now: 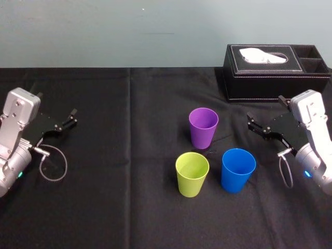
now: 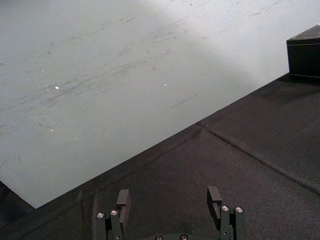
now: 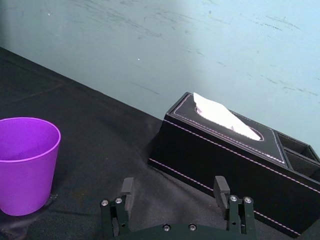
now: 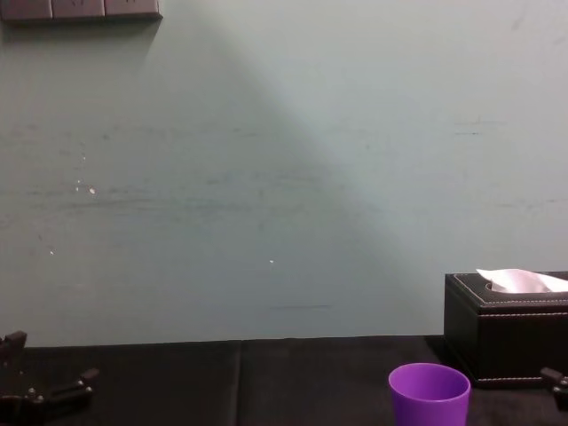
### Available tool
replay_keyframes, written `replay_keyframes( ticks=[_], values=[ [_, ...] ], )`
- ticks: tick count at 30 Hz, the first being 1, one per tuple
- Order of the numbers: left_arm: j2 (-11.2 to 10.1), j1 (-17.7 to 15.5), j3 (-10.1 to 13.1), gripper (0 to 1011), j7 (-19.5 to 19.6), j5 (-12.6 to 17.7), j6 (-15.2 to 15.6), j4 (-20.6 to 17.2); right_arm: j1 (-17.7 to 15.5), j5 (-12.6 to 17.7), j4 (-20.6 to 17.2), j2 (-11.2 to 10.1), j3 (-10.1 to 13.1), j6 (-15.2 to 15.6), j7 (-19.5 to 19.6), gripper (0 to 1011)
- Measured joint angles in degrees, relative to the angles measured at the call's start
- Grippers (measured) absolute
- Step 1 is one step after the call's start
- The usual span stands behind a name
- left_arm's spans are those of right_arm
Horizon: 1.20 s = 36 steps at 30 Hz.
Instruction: Stack the three plastic cups sequentially using one hand.
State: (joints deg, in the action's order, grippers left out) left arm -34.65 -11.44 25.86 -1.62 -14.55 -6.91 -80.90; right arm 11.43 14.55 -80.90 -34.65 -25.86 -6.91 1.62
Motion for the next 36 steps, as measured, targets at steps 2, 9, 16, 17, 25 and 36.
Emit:
replay_keyframes(
  ticks=[2, 9, 16, 17, 25, 36],
  values=[
    [0.0, 0.0, 0.0, 1011, 0.0, 0.0, 0.0, 0.0, 0.0, 0.0, 0.0, 0.0, 0.0, 0.0, 0.0, 1004],
    [0.0, 0.0, 0.0, 1011, 0.0, 0.0, 0.0, 0.0, 0.0, 0.0, 0.0, 0.0, 0.0, 0.0, 0.0, 1004],
    [0.0, 0.0, 0.0, 1011, 0.0, 0.0, 0.0, 0.0, 0.0, 0.0, 0.0, 0.0, 0.0, 0.0, 0.0, 1004],
    [0.0, 0.0, 0.0, 1011, 0.0, 0.0, 0.0, 0.0, 0.0, 0.0, 0.0, 0.0, 0.0, 0.0, 0.0, 1004],
    [0.0, 0.0, 0.0, 1011, 0.0, 0.0, 0.0, 0.0, 0.0, 0.0, 0.0, 0.0, 0.0, 0.0, 0.0, 1004],
    [0.0, 0.01, 0.0, 1011, 0.0, 0.0, 0.0, 0.0, 0.0, 0.0, 0.0, 0.0, 0.0, 0.0, 0.0, 1004]
  ],
)
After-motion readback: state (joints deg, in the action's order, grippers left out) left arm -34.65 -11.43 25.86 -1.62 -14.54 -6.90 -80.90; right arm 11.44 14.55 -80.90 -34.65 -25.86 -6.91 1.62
